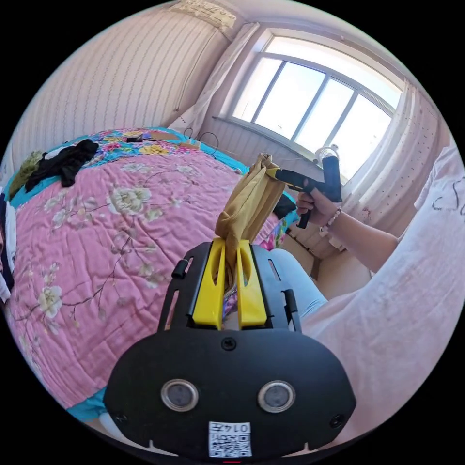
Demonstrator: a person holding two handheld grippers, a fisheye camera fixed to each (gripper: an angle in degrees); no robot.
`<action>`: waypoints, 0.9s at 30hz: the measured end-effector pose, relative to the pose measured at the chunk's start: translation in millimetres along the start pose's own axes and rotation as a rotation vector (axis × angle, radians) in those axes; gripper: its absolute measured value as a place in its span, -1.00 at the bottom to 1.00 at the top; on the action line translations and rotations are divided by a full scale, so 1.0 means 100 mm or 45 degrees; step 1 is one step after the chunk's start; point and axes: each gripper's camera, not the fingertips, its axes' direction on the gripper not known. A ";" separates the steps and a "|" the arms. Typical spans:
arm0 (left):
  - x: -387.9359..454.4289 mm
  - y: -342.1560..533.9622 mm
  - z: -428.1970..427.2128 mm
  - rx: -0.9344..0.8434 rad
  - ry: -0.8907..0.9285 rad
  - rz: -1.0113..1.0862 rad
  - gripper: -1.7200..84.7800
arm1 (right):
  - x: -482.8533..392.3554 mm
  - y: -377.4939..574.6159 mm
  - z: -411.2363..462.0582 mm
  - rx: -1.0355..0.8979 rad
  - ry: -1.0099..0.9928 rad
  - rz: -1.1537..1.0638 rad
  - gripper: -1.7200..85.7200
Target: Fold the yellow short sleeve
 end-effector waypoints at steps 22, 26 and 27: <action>1.32 -2.80 4.12 -0.498 0.085 0.083 -0.76 | 2.39 0.52 -2.51 0.018 0.967 0.796 -0.73; 1.28 -2.71 3.98 -0.413 0.149 0.170 -0.78 | 1.79 1.01 -2.52 0.109 0.946 0.603 -0.73; 1.25 -2.63 3.87 -0.366 0.179 0.172 -0.78 | 1.49 1.21 -2.48 0.114 0.905 0.539 -0.74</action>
